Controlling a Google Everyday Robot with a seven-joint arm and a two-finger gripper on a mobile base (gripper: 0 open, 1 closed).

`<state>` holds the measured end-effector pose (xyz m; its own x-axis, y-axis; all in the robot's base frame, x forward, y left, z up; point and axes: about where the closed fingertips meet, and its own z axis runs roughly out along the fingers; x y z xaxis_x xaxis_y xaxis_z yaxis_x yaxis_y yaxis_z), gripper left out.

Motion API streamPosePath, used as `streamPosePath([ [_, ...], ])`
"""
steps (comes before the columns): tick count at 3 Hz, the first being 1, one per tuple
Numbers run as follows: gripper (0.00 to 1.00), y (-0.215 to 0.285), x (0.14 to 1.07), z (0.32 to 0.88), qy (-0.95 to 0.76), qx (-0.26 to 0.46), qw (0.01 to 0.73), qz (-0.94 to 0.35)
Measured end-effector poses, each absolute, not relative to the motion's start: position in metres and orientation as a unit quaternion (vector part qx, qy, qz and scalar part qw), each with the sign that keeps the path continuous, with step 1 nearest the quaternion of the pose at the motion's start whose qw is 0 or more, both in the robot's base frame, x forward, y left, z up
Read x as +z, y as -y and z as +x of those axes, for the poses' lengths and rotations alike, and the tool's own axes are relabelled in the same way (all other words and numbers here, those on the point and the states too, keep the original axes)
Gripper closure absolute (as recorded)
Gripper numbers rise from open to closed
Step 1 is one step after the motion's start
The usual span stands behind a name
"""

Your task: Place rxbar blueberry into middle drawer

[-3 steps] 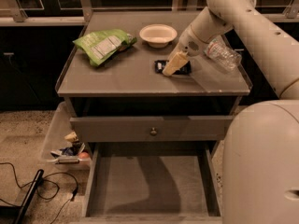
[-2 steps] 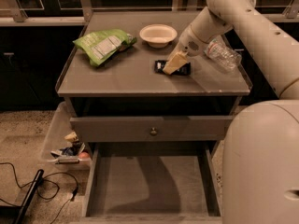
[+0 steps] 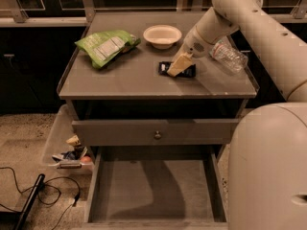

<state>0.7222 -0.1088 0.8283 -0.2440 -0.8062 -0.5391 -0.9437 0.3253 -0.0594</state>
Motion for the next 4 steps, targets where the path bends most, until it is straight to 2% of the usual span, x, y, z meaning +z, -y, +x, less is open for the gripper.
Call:
streamPosePath([
  [2, 1.00, 0.105, 0.837, 0.705, -0.762, 0.148, 0.254, -0.577],
  [4, 1.00, 0.124, 0.865, 0.610, -0.709, 0.150, 0.311, -0.615],
])
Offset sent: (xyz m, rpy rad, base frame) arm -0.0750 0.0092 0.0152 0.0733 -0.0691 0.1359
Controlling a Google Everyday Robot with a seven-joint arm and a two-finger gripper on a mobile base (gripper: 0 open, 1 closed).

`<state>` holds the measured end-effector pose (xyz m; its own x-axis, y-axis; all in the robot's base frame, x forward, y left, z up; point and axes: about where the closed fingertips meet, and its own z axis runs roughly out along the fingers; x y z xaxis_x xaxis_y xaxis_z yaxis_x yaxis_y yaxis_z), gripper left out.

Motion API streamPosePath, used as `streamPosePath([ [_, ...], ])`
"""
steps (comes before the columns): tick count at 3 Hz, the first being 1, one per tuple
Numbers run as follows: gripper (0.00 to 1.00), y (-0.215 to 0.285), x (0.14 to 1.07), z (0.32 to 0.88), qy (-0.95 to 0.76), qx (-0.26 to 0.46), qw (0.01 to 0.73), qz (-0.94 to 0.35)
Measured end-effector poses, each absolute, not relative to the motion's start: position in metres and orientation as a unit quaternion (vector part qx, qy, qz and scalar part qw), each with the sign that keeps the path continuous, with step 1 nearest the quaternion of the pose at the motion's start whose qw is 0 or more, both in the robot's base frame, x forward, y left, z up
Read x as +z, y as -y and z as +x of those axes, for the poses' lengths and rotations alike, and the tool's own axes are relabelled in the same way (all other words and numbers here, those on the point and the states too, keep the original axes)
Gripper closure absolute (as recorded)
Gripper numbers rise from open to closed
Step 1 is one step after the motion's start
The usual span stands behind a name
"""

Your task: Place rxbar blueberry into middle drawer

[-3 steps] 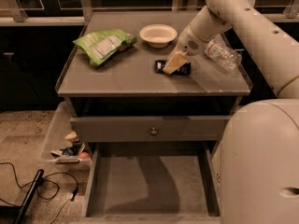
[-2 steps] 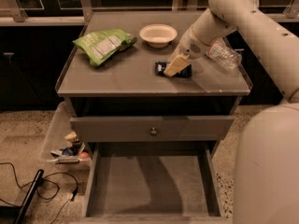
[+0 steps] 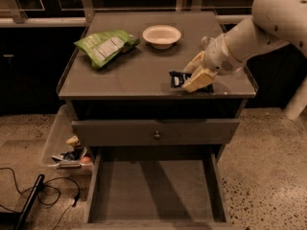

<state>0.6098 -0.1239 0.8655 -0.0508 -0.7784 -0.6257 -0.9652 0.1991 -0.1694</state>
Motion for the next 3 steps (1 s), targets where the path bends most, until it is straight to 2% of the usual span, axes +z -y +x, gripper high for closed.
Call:
streamPosePath([
  [2, 1.00, 0.147, 0.834, 0.530, -0.726, 0.148, 0.339, -0.580],
  [3, 1.00, 0.130, 0.771, 0.512, -0.751, 0.164, 0.334, -0.545],
])
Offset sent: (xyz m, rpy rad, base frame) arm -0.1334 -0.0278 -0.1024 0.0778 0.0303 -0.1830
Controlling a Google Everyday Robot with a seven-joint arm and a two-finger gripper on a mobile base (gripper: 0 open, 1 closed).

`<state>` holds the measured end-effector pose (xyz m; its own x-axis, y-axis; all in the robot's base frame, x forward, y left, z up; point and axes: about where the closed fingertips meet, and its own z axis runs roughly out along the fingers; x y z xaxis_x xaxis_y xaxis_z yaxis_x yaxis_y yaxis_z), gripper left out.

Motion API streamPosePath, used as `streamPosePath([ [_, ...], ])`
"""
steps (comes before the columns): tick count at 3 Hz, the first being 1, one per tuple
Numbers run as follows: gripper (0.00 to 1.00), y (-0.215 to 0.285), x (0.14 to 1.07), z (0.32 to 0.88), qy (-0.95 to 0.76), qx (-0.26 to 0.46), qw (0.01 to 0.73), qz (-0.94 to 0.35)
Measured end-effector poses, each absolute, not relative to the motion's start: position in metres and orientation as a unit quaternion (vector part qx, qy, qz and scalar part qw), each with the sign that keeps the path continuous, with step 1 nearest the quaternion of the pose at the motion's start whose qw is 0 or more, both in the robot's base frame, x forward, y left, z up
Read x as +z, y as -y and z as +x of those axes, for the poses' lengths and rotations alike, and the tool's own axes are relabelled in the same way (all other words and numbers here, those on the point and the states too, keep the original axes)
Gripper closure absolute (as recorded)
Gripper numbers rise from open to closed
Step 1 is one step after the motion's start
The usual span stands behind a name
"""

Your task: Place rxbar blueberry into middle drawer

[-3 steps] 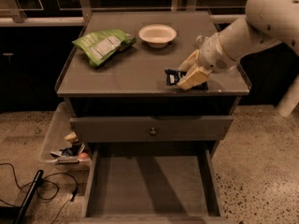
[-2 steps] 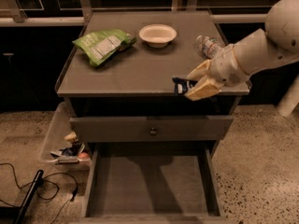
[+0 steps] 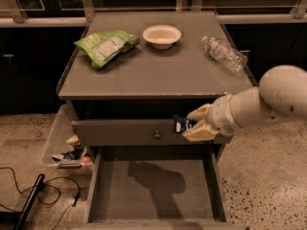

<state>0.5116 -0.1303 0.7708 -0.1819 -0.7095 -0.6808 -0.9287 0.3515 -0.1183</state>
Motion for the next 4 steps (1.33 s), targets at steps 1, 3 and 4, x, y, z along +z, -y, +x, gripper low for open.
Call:
streamPosePath([
  [1, 1.00, 0.107, 0.698, 0.501, -0.767, 0.202, 0.319, -0.519],
  [3, 1.00, 0.097, 0.649, 0.496, -0.778, 0.229, 0.310, -0.496],
  [4, 1.00, 0.076, 0.565, 0.490, -0.790, 0.257, 0.297, -0.470],
])
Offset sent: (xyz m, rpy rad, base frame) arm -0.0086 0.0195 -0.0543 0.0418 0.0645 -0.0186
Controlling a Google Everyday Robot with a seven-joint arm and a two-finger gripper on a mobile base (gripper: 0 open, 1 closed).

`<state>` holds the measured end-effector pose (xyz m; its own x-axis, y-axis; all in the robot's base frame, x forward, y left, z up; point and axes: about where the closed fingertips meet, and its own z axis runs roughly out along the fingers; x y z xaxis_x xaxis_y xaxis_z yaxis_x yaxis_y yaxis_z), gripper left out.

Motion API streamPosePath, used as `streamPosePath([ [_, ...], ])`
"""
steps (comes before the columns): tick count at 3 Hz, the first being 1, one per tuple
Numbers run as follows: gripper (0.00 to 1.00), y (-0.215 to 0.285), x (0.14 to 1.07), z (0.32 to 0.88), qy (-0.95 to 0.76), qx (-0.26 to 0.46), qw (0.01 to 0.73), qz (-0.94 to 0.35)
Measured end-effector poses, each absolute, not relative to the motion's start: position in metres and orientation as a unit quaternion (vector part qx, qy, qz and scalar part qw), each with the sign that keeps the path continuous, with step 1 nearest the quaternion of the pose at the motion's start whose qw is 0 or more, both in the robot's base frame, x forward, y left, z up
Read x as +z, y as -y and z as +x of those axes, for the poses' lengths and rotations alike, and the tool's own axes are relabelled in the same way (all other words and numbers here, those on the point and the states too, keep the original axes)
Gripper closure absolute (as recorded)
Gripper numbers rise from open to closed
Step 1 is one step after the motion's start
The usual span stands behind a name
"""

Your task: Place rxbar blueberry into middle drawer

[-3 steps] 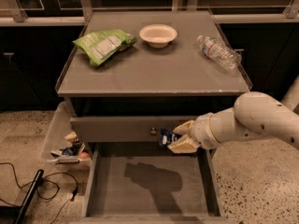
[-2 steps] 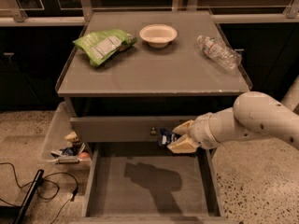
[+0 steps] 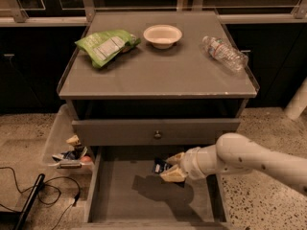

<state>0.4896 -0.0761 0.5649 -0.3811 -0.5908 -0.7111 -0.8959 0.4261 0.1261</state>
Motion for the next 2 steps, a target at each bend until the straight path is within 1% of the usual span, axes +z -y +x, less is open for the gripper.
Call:
streamPosePath([
  [1, 1.00, 0.064, 0.510, 0.502, -0.794, 0.261, 0.311, -0.452],
  [2, 1.00, 0.074, 0.466, 0.513, -0.808, 0.249, 0.307, -0.437],
])
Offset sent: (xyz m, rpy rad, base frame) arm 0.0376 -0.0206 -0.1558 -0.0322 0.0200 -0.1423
